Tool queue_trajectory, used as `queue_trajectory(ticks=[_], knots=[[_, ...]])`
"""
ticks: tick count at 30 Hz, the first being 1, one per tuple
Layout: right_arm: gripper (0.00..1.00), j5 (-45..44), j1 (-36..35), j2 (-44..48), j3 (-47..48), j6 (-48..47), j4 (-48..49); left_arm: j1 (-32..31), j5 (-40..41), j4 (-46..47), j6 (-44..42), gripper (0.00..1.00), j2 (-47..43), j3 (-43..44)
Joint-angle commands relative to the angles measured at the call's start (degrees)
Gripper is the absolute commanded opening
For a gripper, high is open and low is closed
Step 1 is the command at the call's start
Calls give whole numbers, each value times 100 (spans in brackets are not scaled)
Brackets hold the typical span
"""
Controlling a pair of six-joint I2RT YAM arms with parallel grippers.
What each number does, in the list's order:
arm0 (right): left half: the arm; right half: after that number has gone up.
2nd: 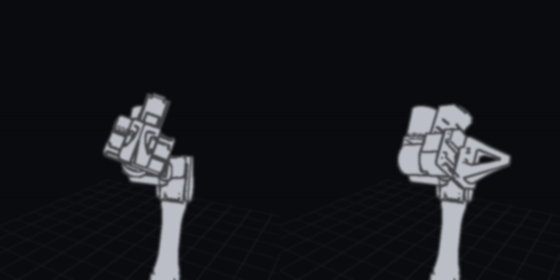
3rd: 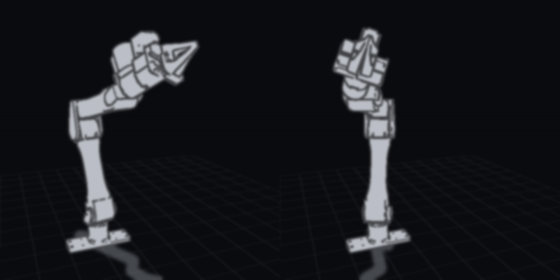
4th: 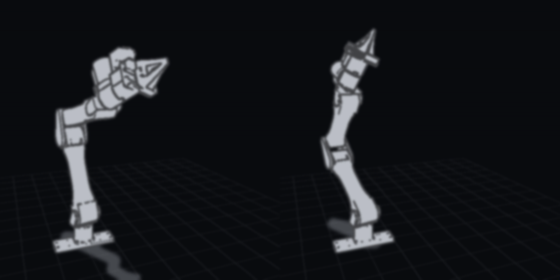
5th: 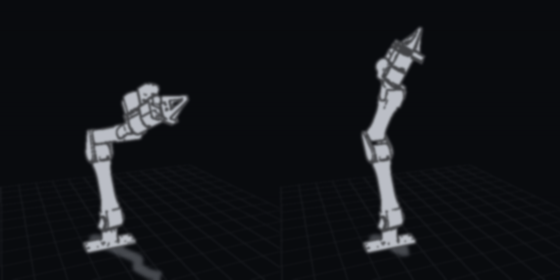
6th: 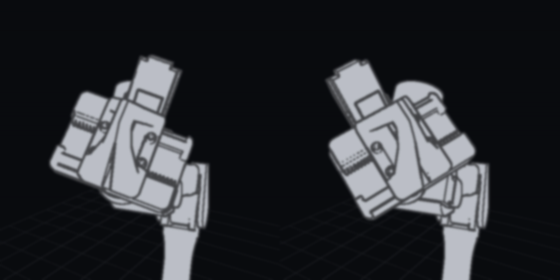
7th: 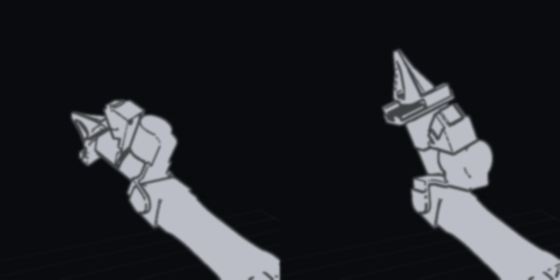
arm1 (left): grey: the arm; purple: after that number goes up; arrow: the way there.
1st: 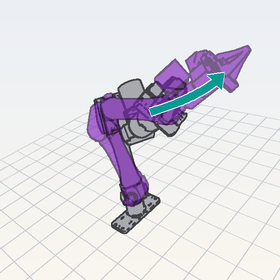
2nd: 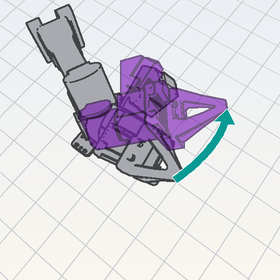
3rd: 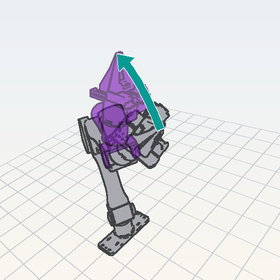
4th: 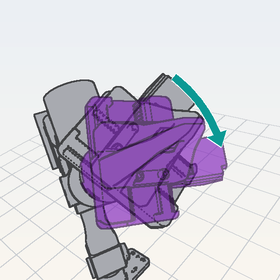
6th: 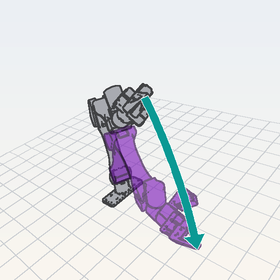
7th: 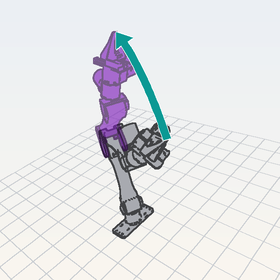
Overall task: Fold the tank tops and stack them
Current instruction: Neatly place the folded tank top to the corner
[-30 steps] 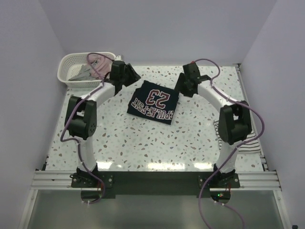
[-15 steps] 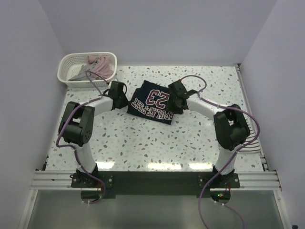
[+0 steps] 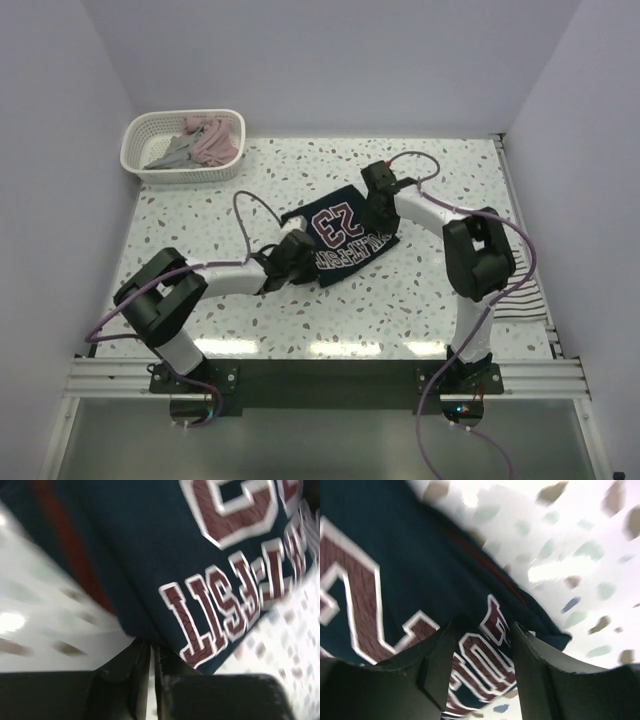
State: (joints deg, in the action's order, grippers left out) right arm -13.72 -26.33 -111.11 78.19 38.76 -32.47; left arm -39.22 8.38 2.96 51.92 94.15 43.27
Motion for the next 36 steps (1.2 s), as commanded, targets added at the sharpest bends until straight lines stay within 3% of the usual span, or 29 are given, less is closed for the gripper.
queue_trajectory(ticks=[1,6,11,15,16,21,27,36], knots=[[52,-491,364,-51,783,-308,-495,-937,50,285,547,15,-99,15],[72,-852,523,343,1093,-422,-875,-1070,-109,-145,179,25,-537,6],[74,-747,523,1151,619,-343,-946,-1079,-56,-1595,-437,28,-1703,33],[73,-545,523,1925,-92,-63,-884,-1149,-13,-2010,-937,29,-2445,435],[74,-544,523,2100,-303,-18,-910,-1166,58,-2019,-1069,34,-2436,602],[77,-439,523,3793,-393,158,-1323,-1351,514,-2177,-2018,59,-901,2184],[82,-641,523,5421,-112,263,-2157,-1860,1514,-2467,-2458,69,954,3696],[82,-474,532,6592,-128,395,-2764,-2520,2983,-3002,-2705,72,3019,5322]])
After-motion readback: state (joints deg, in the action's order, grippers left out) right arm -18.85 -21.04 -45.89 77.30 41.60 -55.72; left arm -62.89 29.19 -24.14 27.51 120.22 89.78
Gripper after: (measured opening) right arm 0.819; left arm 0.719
